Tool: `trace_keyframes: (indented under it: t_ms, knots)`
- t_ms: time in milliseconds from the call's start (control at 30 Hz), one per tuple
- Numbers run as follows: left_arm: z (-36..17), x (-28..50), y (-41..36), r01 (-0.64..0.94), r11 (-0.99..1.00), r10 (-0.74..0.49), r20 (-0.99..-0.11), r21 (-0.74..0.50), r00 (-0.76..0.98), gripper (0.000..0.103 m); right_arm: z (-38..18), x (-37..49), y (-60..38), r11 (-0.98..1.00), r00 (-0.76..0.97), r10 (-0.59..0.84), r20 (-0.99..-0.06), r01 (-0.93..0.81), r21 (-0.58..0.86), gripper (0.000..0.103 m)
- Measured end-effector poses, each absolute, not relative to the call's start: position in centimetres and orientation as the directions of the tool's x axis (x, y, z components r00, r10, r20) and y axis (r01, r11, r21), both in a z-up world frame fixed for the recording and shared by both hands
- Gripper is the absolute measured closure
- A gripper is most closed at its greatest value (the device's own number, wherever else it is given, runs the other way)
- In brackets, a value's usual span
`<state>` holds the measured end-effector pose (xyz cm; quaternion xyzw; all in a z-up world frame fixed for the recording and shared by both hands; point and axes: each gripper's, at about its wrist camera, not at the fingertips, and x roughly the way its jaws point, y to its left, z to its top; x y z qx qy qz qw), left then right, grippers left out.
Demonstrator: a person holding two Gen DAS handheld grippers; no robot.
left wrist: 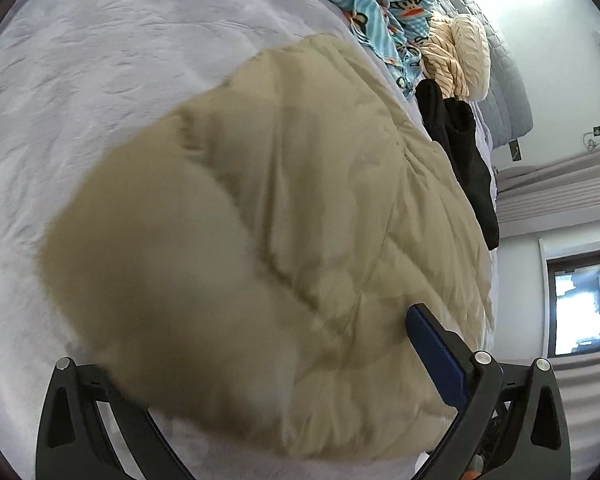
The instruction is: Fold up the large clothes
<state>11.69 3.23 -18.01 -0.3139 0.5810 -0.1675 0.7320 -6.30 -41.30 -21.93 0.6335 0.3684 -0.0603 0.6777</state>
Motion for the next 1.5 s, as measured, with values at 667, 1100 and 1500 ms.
trace_keyframes:
  t_ms: [667,1100,1500]
  knots:
    - [-12.3,11.0,0.5,0.13,0.837,-0.532,-0.737,-0.531,0.415,0.084,-22.6,-5.2,-40.8,0.194,0.723,0.403,-0.562,0.532,0.824,0.078]
    - [-6.4,1.6,4.5,0.361,0.804,-0.585,-0.736,-0.472,0.341,0.084,-17.7,-14.0,-36.4,0.271,0.703,0.392,-0.593,0.527,0.805,0.081]
    - [-10.0,-10.7,9.7,0.258,0.856,-0.504,-0.833,-0.447,0.228,0.084,-18.3,-24.8,-34.0,0.249,0.628,0.433,-0.646,0.606,0.756,0.08]
